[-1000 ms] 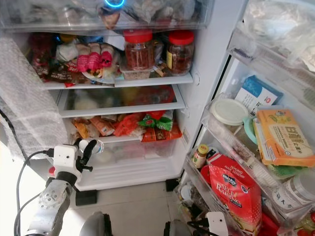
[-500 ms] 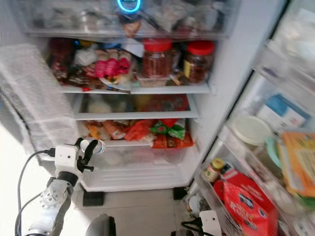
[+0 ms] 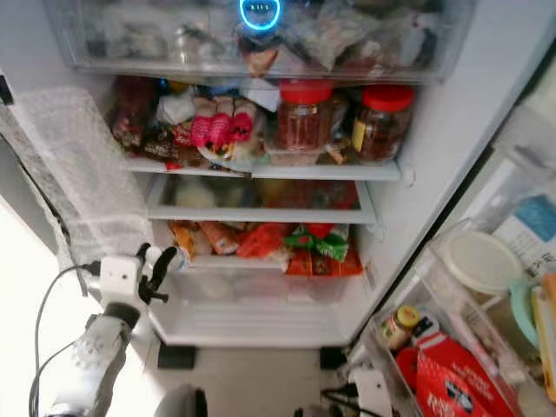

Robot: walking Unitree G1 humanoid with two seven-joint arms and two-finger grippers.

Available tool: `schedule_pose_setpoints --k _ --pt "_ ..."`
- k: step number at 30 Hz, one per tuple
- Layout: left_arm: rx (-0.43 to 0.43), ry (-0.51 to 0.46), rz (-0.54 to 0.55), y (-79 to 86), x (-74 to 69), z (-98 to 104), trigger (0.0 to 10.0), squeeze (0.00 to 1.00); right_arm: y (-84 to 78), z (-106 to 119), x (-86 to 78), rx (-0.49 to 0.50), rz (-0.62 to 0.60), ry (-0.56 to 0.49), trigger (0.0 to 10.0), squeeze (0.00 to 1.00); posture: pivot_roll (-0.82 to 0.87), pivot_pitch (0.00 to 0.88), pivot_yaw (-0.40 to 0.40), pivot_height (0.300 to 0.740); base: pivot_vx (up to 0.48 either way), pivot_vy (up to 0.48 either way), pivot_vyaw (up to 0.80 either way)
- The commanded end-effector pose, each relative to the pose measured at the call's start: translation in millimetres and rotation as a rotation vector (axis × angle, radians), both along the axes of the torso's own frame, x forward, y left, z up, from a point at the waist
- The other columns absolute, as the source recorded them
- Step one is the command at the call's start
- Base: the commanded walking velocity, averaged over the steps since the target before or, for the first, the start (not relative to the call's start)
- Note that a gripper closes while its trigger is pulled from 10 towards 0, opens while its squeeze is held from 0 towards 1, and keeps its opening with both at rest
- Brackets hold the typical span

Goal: Restocking fridge

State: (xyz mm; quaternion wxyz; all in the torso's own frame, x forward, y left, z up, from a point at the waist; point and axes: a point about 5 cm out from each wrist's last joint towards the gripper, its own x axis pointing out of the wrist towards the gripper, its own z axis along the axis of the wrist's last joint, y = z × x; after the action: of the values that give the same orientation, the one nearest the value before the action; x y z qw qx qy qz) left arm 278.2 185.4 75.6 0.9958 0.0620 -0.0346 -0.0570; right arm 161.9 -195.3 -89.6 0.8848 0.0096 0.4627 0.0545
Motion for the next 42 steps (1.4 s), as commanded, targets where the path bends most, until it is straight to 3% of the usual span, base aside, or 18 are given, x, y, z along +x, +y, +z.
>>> schedule_pose_setpoints --k 1,15,42 --pt "-0.023 -0.015 -0.041 -9.7 2.2 4.4 10.0 0.00 -7.3 -2.9 -8.8 -0.014 -0.015 0.035 10.0 0.00 -0.09 0.081 -0.029 0.648 0.251 0.000 0.00" --pt "-0.027 -0.014 -0.062 -12.5 2.6 4.6 10.0 0.00 -7.0 -2.8 -8.4 -0.011 -0.017 0.035 10.0 0.00 -0.09 0.078 -0.028 0.648 0.293 0.000 0.00" --pt "-0.019 -0.051 -0.064 -12.5 2.4 12.1 10.0 0.00 -5.6 -2.3 -7.1 -0.004 -0.015 0.029 10.0 0.00 -0.09 0.079 -0.023 0.648 0.142 0.000 0.00"
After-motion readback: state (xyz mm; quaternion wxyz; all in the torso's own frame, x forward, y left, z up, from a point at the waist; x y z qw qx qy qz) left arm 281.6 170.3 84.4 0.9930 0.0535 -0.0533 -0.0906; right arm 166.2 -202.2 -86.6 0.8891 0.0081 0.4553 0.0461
